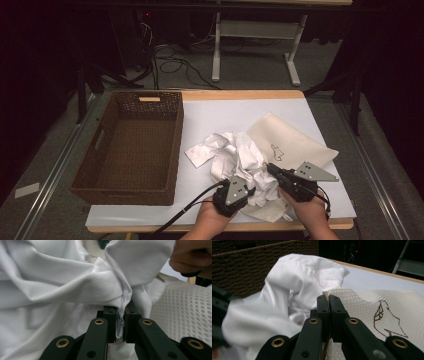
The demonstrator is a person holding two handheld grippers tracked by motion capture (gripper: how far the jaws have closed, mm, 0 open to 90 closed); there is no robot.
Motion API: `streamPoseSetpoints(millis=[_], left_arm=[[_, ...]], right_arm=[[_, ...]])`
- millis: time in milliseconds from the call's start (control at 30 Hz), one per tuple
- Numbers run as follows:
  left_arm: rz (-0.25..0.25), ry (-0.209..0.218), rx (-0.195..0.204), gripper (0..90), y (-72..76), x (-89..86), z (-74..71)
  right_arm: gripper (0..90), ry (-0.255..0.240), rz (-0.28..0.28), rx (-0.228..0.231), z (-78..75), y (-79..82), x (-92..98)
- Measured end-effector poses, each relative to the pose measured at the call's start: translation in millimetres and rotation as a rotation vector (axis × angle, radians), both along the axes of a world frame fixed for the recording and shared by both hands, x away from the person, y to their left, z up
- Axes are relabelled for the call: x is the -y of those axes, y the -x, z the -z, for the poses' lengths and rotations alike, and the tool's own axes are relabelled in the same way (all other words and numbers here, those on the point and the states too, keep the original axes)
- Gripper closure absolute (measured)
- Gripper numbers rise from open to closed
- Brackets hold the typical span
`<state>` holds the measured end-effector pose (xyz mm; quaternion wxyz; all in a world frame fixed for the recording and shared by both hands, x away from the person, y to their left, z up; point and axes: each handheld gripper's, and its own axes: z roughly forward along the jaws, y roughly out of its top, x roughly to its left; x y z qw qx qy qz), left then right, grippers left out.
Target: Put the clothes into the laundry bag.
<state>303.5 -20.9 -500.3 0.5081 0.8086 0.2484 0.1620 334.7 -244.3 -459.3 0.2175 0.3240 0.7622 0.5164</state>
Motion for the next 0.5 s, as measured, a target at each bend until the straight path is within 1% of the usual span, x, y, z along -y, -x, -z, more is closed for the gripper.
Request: streamPoseSetpoints(millis=[67, 167, 267, 333, 367, 467, 500], left_arm=[[0.006, -0.008, -0.001, 83.6, -1.7, 5.9, 4.0], [0.002, 0.003, -0.032, 83.5, -9.7, 13.4, 10.2], [-0.025, 0.015, -0.047, 83.4, -17.3, 20.6, 11.9], [-0.053, 0.018, -0.054, 83.3, -22.3, 25.3, 11.8], [-0.069, 0.022, -0.062, 83.3, -25.7, 27.8, 11.6], [-0.113, 0.028, -0.064, 83.0, -32.5, 33.5, 10.7], [-0.123, 0.023, -0.06, 82.9, -33.8, 34.7, 10.3]], right_arm=[[89.4, -0.001, 0.002, -0.001, 0.0, 0.1, 0.1], [89.4, -0.004, 0.0, -0.005, 0.3, 0.1, -0.4], [89.4, -0.01, -0.015, -0.01, 0.3, 0.6, -1.4], [89.5, -0.024, -0.025, -0.016, -0.3, 1.9, -1.9], [89.5, -0.023, -0.031, -0.011, -0.6, 2.1, -1.7], [89.5, -0.028, -0.043, -0.008, -1.6, 4.2, -2.1], [89.5, -0.035, -0.049, -0.01, -1.7, 4.5, -2.0]])
